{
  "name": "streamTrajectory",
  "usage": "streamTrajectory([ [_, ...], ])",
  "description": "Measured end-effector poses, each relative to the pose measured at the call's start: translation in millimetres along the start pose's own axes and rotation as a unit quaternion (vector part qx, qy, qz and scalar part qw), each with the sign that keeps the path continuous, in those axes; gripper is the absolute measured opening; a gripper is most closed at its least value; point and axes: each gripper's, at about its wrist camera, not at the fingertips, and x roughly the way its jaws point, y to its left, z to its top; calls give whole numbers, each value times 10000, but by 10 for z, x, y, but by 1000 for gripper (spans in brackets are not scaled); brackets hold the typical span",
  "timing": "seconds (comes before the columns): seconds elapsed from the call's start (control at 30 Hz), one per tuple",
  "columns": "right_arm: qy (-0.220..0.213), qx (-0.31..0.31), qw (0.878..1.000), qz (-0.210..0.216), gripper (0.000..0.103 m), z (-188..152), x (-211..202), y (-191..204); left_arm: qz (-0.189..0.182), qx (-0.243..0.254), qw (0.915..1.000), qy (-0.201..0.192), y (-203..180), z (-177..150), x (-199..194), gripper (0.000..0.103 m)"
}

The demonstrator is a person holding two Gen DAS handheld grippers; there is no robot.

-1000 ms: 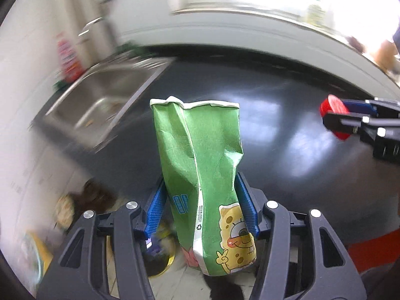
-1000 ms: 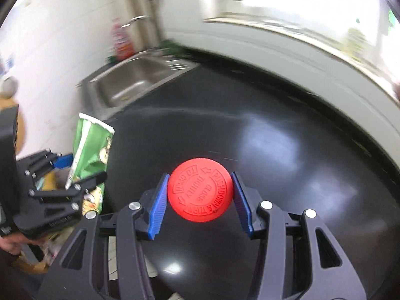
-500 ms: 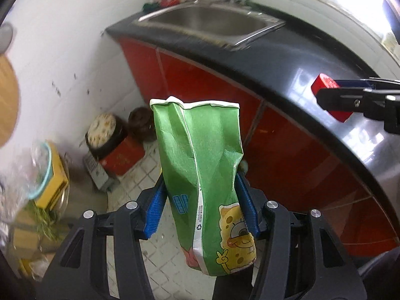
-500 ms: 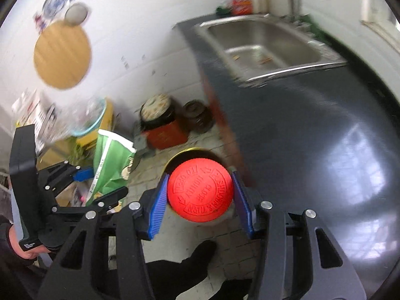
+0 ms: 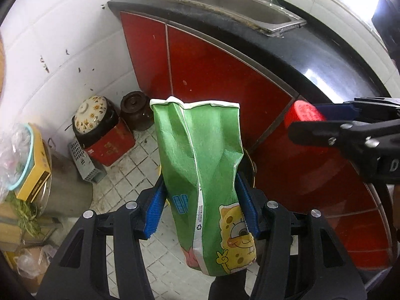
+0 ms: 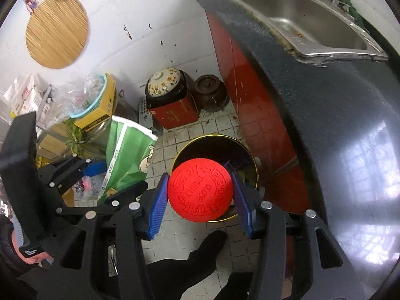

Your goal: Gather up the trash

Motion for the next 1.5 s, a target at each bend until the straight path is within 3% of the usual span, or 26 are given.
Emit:
streamTrajectory([
  [0.37,105,82,9999,-30,49,102,125,-40,-123,25,9998,125,74,68,176,58],
  [0.4,123,81,9999,-29,52,111,128,-49,-123,28,9998,146,75,72,188,59],
  [0.43,137,92,9999,-23,61,120,131,-56,-107,24,9998,172,80,77,204,64],
  [0.5,93,131,9999,-8,69,129,100,-73,-67,-9,9998,200,92,85,225,75],
  [0.77,-43,151,9999,-3,69,150,-4,-124,-39,30,9999,132,34,90,173,76],
  [0.9,-220,229,9995,-62,73,127,-206,-196,9,133,9999,106,-38,145,106,78],
  [0.97,-393,311,9986,-148,79,62,-418,-296,52,222,9997,41,-120,192,28,89],
  [1.1,-874,702,9926,-475,90,-215,-1053,-682,179,605,9977,-232,-437,364,-209,96],
  [1.23,-1325,1494,9739,-1081,96,-767,-1867,-1284,-161,1038,9934,-466,-978,614,-439,96],
  [1.3,-1495,1994,9588,-1365,96,-1117,-2224,-1588,-408,1337,9886,-569,-1328,732,-539,96],
  [1.43,-1685,3009,9124,-2202,96,-1927,-2898,-2145,-901,2080,9707,-800,-2230,932,-721,96],
  [1.5,-1770,3484,8828,-2607,96,-2349,-3210,-2347,-1140,2384,9606,-858,-2657,977,-784,96],
])
